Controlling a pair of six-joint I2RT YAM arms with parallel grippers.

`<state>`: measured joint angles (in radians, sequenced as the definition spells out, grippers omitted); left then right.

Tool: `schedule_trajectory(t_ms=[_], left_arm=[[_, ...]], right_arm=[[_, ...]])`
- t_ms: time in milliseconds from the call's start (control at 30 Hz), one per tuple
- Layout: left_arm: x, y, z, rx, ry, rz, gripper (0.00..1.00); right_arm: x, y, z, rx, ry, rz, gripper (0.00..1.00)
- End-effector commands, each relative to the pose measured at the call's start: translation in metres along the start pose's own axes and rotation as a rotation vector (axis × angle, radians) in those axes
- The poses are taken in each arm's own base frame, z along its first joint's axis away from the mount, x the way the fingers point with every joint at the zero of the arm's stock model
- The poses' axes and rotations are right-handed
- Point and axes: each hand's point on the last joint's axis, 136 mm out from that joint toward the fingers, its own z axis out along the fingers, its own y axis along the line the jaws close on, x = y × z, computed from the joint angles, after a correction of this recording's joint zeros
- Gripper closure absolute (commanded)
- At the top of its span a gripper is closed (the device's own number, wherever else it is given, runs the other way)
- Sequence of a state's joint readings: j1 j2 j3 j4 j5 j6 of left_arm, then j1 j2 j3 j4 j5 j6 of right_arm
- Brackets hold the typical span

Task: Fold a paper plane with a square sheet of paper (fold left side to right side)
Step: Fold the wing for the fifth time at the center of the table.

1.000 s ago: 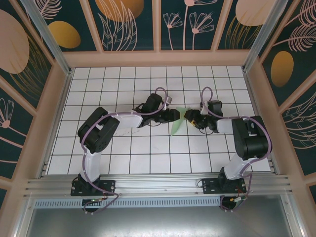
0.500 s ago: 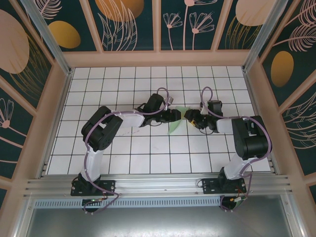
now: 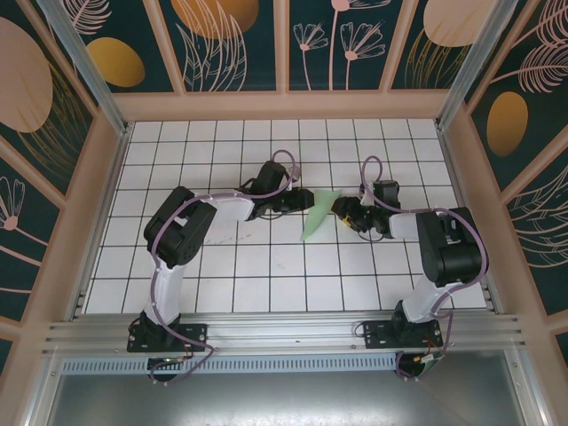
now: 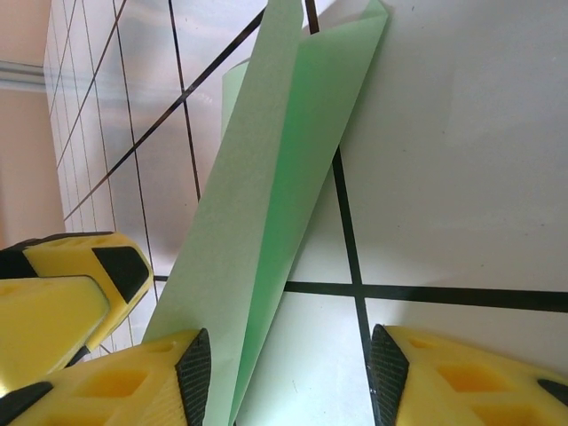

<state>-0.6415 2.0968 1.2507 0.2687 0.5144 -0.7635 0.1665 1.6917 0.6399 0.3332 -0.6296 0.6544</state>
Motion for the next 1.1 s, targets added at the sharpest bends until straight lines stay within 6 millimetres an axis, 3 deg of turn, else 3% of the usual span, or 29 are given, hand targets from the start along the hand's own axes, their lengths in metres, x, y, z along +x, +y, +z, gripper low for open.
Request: schedule_trajectory(t_ms=[0,200,633,1067], left_arm=[[0.005,-0.001,0.009,0.032,0.033,0.011,0.68],[0.015,0.003,0.015,0.041,0.066,-0.003,0.77],[0.04,0.018,0.03,0.004,0.121,-0.032,0.84],[0.045,0.027,0.036,-0.053,0.137,-0.029,0.84]], right_arm=[[0.001,-0.001,0.006,0.003,0.016,0.002,0.47],[0.0,0.002,0.006,-0.006,0.017,-0.001,0.5],[-0.007,0.022,0.001,-0.067,0.008,-0.035,0.58],[-0.017,0.034,-0.001,-0.084,-0.004,-0.054,0.47]])
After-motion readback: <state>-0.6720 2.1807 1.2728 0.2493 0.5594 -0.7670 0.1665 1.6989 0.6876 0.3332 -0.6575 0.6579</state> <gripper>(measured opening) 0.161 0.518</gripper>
